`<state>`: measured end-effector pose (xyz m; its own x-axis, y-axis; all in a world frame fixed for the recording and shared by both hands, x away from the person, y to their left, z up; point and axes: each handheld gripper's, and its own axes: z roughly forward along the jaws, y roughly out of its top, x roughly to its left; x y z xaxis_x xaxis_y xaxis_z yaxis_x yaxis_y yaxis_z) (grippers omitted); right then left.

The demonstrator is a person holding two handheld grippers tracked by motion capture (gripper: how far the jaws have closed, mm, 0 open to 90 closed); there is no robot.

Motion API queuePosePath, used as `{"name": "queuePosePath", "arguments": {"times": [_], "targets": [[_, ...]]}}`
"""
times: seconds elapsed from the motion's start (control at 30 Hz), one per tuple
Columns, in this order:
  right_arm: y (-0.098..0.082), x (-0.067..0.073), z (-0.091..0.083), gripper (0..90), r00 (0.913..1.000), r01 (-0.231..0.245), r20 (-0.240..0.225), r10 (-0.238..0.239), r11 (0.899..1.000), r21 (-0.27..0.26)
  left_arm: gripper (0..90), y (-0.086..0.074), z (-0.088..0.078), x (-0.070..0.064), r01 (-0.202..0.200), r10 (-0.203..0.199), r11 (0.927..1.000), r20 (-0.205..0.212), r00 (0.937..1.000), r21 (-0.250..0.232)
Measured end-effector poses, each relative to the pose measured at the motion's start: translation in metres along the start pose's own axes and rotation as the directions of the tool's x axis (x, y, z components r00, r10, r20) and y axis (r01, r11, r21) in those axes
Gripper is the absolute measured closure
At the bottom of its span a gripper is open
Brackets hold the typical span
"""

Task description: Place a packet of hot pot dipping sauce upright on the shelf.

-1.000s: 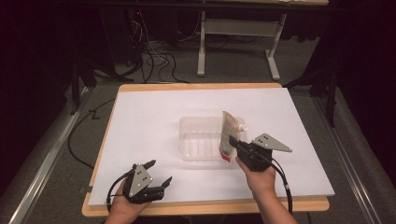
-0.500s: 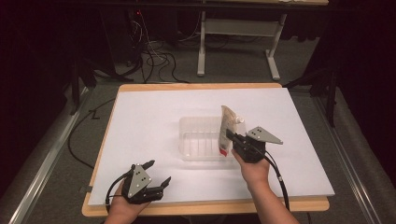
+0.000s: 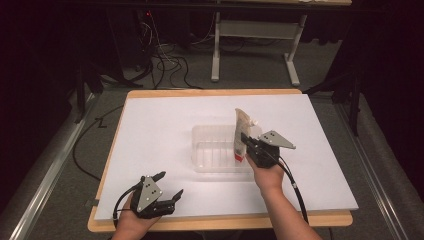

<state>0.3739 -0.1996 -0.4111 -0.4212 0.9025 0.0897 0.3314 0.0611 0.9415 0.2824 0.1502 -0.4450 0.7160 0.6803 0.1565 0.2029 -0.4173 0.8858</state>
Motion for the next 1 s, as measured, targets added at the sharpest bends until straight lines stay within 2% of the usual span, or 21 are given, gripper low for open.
{"name": "queuePosePath", "arguments": {"times": [0.2, 0.47, 0.57, 1.0], "targets": [[-0.004, 0.002, 0.007, 90.0, 0.9998, 0.017, 0.012, -0.017, 1.000, 0.022, 22.6, 0.000, 0.000, 0.001, 0.005, -0.005, 1.0000, 0.004, 1.0000, -0.005], [-0.012, 0.001, 0.012, 90.0, 0.9996, 0.018, 0.023, -0.019, 0.998, 0.053, 22.6, 0.000, -0.001, 0.001, 0.000, 0.000, 0.9999, 0.004, 1.0000, -0.011], [-0.015, 0.002, 0.010, 90.0, 0.9997, 0.014, 0.020, -0.014, 0.999, 0.041, 22.6, 0.000, -0.001, 0.001, 0.001, -0.001, 0.9999, 0.003, 1.0000, -0.011], [-0.028, 0.007, -0.001, 89.8, 0.9995, 0.032, -0.008, -0.031, 0.998, 0.056, 22.6, 0.001, 0.000, 0.000, -0.004, 0.004, 0.9999, 0.003, 1.0000, -0.010]]}}
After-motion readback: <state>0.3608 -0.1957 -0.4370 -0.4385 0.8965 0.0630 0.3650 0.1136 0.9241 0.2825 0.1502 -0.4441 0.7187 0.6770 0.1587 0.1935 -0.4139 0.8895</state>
